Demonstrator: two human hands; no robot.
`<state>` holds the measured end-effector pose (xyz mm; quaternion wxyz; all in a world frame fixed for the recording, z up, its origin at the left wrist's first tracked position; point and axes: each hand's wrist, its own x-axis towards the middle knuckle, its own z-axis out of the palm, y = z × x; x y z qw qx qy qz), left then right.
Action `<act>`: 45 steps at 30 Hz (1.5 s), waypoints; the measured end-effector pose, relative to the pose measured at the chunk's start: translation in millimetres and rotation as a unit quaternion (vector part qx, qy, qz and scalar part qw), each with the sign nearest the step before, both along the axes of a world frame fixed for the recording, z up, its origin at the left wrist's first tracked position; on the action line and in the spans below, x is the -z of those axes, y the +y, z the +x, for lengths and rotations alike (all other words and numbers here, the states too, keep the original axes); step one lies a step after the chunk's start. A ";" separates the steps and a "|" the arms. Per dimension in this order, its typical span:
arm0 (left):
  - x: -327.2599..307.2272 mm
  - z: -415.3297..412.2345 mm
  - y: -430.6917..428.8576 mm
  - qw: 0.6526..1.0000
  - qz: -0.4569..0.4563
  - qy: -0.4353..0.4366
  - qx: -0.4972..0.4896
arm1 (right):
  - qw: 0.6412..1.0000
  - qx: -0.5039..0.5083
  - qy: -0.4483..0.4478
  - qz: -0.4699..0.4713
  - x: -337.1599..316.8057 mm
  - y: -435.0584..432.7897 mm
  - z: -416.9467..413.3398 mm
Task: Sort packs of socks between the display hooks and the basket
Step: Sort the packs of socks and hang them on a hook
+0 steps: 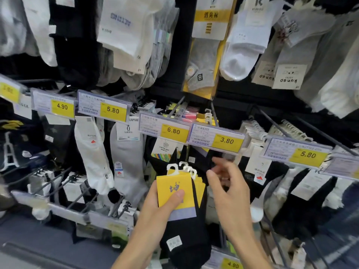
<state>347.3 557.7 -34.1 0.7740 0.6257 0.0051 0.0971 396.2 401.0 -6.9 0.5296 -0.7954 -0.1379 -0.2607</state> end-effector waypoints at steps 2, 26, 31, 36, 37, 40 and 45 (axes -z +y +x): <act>0.7 -1.0 -1.9 1.000 0.019 -0.014 -0.011 | 0.998 -0.032 0.023 -0.045 7.0 8.5 -29.9; 5.2 -0.5 -0.6 0.991 0.025 -0.098 -0.083 | 0.960 -0.184 0.169 0.129 22.8 -9.6 -39.8; 2.1 -1.6 2.4 0.990 0.016 -0.103 -0.090 | 0.958 -0.194 0.157 0.143 23.5 -10.2 -40.9; -4.1 -1.1 10.6 0.983 -0.005 -0.098 -0.152 | 0.949 -0.164 0.162 0.217 18.0 -24.4 -27.5; -4.5 -0.9 11.8 0.982 -0.006 -0.098 -0.161 | 0.950 -0.146 0.156 0.229 15.3 -29.0 -19.6; -5.2 -1.6 12.0 0.982 -0.005 -0.085 -0.171 | 0.967 -0.086 0.131 0.199 4.9 -38.1 13.6; -2.6 0.1 9.4 0.980 0.020 -0.050 -0.193 | 0.988 -0.071 0.093 0.097 -12.5 -31.9 66.5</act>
